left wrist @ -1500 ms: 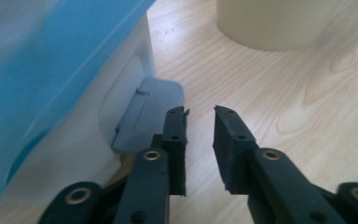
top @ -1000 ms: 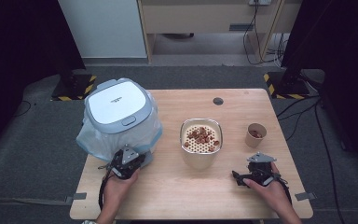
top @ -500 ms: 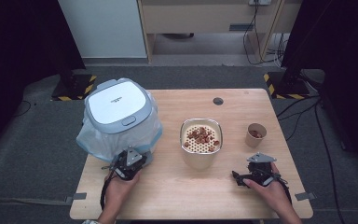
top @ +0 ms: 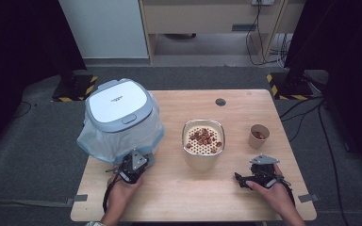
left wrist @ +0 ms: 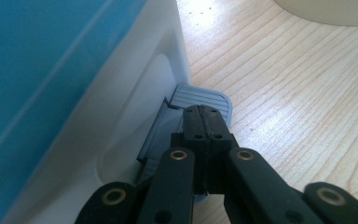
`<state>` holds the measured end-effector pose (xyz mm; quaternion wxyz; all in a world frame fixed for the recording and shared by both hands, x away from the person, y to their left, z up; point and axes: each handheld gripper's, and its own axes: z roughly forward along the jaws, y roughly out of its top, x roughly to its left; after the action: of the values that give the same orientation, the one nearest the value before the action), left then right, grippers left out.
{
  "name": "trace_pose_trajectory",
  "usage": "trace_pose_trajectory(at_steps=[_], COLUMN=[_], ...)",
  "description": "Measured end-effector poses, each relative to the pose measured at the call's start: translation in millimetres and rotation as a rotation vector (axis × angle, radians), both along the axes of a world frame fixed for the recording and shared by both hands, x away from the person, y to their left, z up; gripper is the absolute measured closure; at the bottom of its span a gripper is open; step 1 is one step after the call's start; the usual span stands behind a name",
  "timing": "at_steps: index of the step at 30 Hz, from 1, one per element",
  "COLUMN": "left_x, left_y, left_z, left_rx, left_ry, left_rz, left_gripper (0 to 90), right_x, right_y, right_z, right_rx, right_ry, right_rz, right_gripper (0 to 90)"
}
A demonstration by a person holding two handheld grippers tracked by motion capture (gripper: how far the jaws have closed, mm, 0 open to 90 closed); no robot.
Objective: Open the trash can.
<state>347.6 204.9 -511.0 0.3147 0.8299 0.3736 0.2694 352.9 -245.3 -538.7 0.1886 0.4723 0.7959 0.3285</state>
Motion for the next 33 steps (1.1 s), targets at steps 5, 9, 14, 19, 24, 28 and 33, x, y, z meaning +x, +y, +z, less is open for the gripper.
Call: trace_pose_trajectory(at_steps=[5,9,14,19,24,28,33], left_x=[1.2,2.3,2.9,3.1,3.2,3.2,3.2], left_y=[-1.7,-2.8,-1.8,-1.6,-1.2,-1.1,-1.2], left_z=[-4.0,-7.7,-8.5,-8.6,-8.5,-8.5,-8.6], left_rx=[0.012,0.022,0.020,0.016,0.012,0.010,0.011], left_ry=[0.013,0.021,0.024,0.025,0.028,0.030,0.028], left_rz=[0.000,-0.001,0.000,0.001,0.002,0.004,0.002], left_gripper=[89.9,89.9,89.9,89.9,89.9,89.9,89.8], right_x=[0.0,0.0,0.5,1.2,2.2,3.9,5.9], right_y=[0.0,0.0,-1.5,-5.4,-14.2,-20.9,-25.9], right_z=[0.0,0.0,0.1,5.0,16.0,17.8,18.9], right_rx=[0.000,0.000,0.000,0.034,0.015,0.009,0.013], right_ry=[0.000,0.000,-0.002,0.008,-0.067,-0.083,-0.081], right_rz=[0.000,0.000,0.014,0.015,-0.054,-0.128,-0.166], right_gripper=[0.6,0.6,1.0,6.2,8.9,11.3,11.4])
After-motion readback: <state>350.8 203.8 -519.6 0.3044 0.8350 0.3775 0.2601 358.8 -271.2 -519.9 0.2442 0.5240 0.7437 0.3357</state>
